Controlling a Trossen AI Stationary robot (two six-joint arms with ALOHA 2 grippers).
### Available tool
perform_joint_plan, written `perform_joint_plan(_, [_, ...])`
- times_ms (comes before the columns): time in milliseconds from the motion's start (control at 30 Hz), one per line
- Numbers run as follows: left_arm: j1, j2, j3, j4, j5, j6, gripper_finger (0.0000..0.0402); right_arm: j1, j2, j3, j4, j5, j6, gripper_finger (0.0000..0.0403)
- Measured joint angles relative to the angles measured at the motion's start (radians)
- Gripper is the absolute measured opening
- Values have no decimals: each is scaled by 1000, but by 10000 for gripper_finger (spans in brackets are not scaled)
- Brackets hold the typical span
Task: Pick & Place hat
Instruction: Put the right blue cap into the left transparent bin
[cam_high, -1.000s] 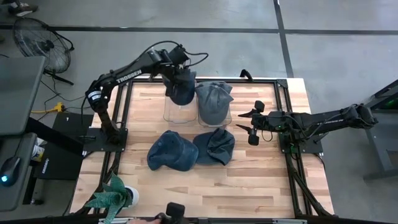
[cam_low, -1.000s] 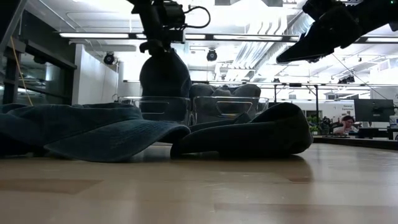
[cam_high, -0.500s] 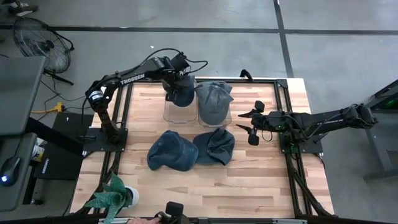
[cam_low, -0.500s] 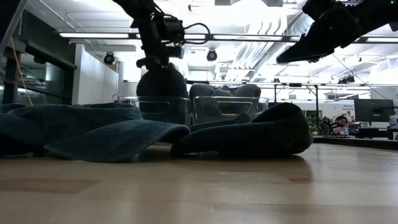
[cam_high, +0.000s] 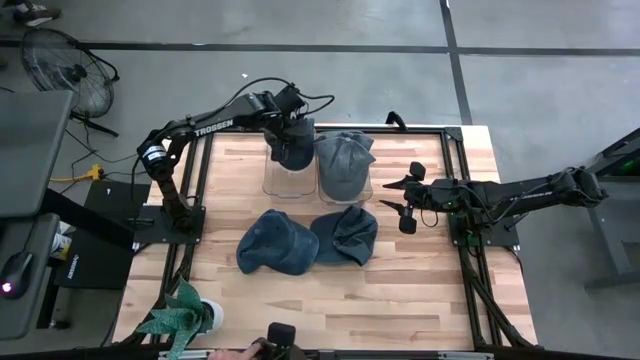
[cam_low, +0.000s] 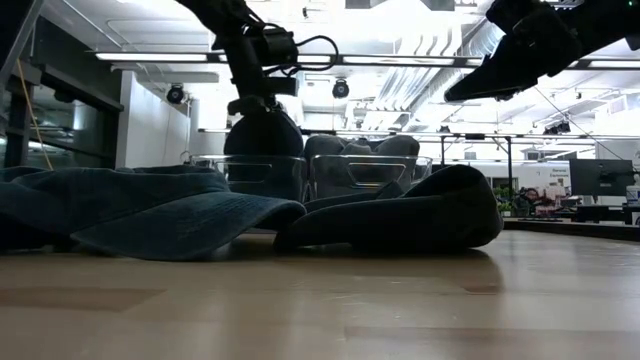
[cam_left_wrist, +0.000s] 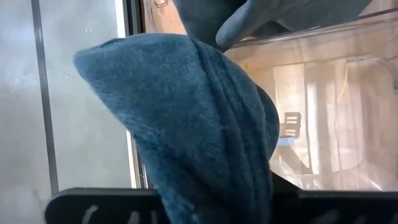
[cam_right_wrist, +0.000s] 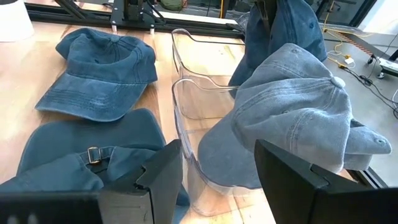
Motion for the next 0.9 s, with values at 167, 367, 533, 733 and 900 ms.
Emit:
perform_joint_plan(167, [0, 0, 0, -7, -2, -22, 77, 0, 0, 0, 0, -9, 10, 197])
perform_joint_plan(367, [0, 0, 0, -11, -65, -42, 173, 0, 0, 0, 0, -11, 13, 197])
perform_joint_plan(533, [0, 0, 0, 5, -236, -62, 229, 0, 0, 0, -7, -10, 21, 197])
perform_joint_plan(733, [0, 0, 41, 2, -316, -96, 243, 0, 0, 0, -23, -11, 35, 197])
perform_joint_plan(900, [0, 0, 101, 2, -297, -117, 243, 0, 0, 0, -25, -11, 39, 197])
